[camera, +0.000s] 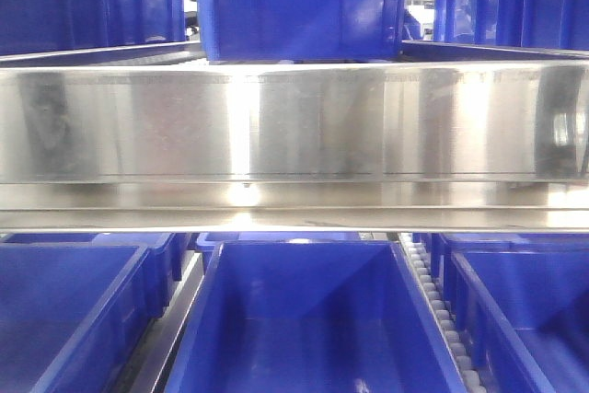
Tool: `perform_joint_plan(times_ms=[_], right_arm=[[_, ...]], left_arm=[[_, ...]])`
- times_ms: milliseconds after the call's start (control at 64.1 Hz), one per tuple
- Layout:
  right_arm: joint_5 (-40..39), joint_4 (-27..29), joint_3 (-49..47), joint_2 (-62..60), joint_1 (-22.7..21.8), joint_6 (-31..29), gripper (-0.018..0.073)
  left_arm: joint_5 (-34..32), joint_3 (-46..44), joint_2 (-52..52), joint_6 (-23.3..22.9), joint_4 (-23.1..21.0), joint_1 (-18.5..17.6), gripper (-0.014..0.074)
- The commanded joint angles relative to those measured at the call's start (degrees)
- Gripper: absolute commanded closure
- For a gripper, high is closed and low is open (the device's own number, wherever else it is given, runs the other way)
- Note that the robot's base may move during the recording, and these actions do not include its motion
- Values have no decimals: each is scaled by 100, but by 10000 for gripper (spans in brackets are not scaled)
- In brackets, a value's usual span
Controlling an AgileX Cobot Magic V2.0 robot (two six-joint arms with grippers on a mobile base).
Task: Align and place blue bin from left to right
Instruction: 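Lift the gripped blue bin and pull it off the shelf toward the robot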
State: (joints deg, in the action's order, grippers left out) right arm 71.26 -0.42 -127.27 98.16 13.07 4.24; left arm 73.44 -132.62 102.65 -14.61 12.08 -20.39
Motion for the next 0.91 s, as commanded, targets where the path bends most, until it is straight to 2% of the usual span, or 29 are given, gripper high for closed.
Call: perform_joint_plan(times_ms=[0, 390, 890], right_arm=[[-616, -70, -68, -150, 28, -177, 632], [-616, -70, -68, -150, 28, -177, 632], [-1095, -70, -68, -150, 28, -177, 632]], left_arm=[[-348, -69, -157, 90, 30, -47, 607], [-348, -69, -157, 90, 30, -47, 607], [-596, -69, -157, 90, 164, -47, 607]])
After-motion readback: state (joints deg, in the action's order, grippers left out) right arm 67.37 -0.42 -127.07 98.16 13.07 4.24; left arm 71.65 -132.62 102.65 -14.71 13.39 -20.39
